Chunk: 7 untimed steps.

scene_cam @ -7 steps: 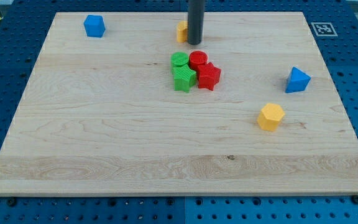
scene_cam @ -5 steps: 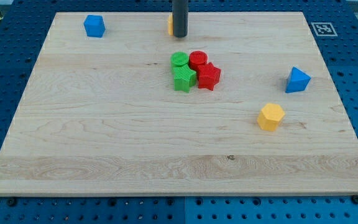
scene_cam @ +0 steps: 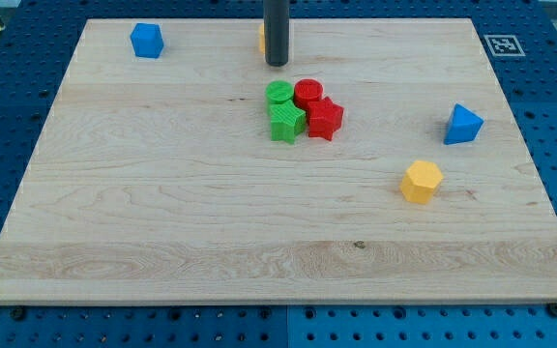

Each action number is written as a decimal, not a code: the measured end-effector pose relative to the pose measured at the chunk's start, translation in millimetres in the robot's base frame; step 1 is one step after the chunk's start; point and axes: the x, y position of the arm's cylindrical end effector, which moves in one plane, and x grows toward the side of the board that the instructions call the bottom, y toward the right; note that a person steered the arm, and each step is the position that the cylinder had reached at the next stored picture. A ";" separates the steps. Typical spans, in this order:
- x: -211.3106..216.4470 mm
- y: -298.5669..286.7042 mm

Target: Separate the green blocks from red blocks

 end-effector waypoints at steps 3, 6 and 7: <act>21.1 8.0; 50.1 8.0; 50.2 14.5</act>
